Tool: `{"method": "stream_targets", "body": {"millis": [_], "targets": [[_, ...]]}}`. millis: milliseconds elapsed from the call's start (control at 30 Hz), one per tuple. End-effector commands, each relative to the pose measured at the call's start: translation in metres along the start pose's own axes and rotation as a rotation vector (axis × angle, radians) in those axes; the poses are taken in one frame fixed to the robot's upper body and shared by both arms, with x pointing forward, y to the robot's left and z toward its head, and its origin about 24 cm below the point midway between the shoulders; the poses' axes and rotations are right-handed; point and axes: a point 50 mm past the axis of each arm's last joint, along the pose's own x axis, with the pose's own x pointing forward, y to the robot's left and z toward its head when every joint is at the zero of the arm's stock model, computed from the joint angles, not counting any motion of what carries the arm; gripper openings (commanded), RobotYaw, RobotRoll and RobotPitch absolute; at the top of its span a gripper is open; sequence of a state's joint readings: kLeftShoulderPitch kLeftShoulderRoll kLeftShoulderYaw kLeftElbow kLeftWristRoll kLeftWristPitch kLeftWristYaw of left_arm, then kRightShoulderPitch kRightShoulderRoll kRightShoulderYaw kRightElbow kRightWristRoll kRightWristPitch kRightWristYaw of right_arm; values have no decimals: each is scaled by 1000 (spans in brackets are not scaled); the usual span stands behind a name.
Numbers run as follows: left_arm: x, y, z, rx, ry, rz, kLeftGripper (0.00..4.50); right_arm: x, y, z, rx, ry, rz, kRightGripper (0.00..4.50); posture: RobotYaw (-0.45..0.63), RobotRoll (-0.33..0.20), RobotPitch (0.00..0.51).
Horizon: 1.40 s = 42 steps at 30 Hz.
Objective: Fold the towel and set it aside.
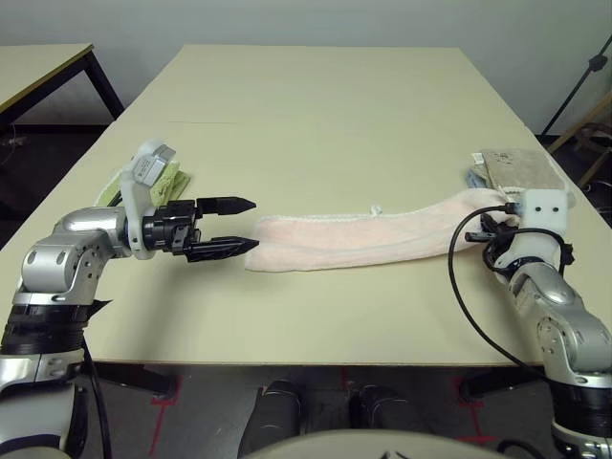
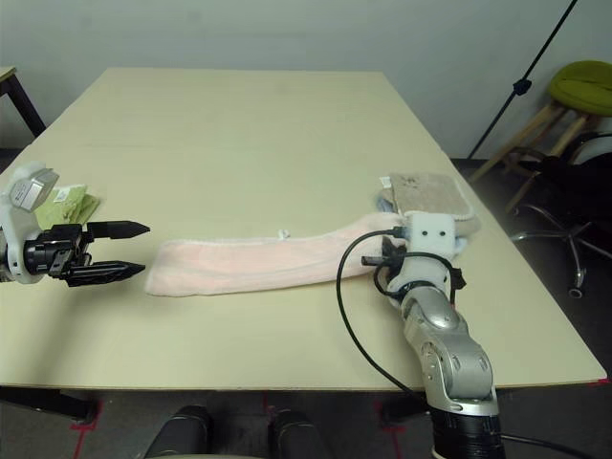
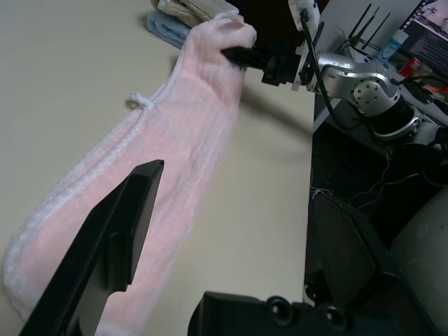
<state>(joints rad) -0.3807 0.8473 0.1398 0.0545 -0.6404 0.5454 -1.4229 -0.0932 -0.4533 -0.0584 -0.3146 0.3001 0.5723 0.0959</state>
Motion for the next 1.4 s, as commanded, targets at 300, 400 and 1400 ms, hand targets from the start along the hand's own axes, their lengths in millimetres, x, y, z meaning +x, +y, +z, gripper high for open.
{"method": "stream_targets", "body": {"millis": [300,400,1400], "targets": [[6,-3,0,2,9,-5,4500,15,66,5,-106,174,435,38,112,0,81],[5,-5,-1,1,9,2,4500,14,68,4,-103,208,463,38,112,0,81],[127,17,22,140,-87,114,4500,29,-47,52,20,-94,268,4450,106,0,68]]}}
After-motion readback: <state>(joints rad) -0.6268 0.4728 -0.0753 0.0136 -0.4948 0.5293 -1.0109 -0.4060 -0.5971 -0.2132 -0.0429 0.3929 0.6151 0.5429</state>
